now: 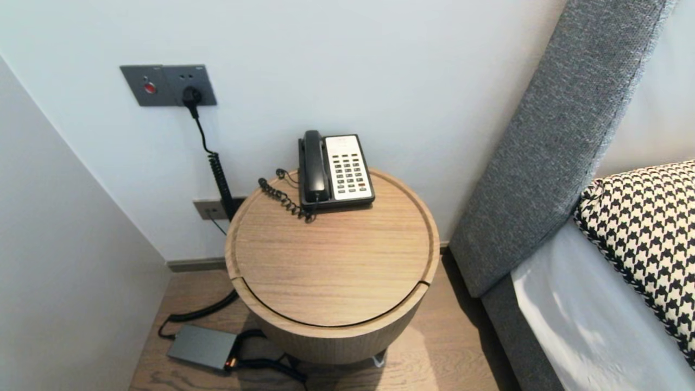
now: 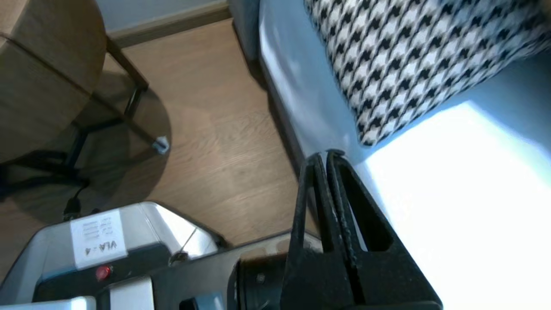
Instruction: Open the nightstand drawer
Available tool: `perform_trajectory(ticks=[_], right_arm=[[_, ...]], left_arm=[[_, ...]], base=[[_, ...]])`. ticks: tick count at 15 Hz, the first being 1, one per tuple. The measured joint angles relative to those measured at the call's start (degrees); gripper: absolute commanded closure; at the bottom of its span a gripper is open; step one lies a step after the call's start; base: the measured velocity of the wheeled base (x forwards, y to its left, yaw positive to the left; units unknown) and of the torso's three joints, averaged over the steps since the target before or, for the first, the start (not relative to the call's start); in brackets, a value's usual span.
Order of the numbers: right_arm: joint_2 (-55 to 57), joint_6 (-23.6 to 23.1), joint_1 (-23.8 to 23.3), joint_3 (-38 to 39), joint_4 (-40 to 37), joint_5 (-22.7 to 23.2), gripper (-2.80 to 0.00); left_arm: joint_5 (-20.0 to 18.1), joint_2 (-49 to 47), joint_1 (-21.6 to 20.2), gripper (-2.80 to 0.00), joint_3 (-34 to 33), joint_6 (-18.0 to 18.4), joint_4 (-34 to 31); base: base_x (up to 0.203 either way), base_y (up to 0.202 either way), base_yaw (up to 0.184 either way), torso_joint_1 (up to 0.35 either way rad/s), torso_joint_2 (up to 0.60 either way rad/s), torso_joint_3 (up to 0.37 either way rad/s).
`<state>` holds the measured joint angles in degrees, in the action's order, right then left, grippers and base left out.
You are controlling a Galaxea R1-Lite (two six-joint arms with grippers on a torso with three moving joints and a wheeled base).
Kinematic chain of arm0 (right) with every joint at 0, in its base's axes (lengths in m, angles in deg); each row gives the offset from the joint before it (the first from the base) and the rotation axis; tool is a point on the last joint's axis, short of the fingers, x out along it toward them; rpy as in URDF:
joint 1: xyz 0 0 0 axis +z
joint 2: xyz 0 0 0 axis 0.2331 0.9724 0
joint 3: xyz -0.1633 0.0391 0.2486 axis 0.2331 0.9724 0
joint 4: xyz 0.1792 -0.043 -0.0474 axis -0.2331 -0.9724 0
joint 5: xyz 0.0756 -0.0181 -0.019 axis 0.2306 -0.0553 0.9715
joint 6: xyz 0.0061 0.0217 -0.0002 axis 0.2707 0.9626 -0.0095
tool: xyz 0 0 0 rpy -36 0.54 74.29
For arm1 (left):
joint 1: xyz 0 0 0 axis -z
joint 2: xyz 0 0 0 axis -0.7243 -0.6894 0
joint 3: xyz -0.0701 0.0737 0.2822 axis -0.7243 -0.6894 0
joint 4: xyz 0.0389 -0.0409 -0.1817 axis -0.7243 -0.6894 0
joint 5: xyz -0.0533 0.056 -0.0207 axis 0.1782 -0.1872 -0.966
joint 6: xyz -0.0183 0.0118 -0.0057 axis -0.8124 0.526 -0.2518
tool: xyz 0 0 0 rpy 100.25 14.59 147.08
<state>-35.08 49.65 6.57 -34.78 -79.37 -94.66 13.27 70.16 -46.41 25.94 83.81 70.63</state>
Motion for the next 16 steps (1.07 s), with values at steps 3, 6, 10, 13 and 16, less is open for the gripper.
perform_trajectory(ticks=[3,6,10,13,16], right_arm=[[-3.54,-0.68,-0.96,12.63,11.90,3.90,0.00],[-4.71,-0.74,-0.61,24.40,25.22,5.63,0.00],[-5.02,-0.67,-0.13,44.58,45.99,8.42,0.00],[-5.08,0.46,4.25,51.30,57.20,9.74,0.00],[-5.13,2.69,11.25,52.18,56.51,8.16,0.00]], left_arm=[[0.02,0.02,0.00,0.00,0.00,-0.01,0.00],[0.03,0.02,0.00,0.00,0.00,0.02,0.00],[0.00,0.01,0.00,0.00,0.00,0.02,0.00],[-0.01,0.00,0.00,0.00,0.00,0.02,0.00],[0.03,0.02,0.00,0.00,0.00,0.00,0.00]], base=[[0.000,0.000,0.000,0.000,0.00,0.000],[0.000,0.000,0.000,0.000,0.00,0.000],[0.000,0.000,0.000,0.000,0.00,0.000],[0.000,0.000,0.000,0.000,0.00,0.000],[0.000,0.000,0.000,0.000,0.00,0.000]])
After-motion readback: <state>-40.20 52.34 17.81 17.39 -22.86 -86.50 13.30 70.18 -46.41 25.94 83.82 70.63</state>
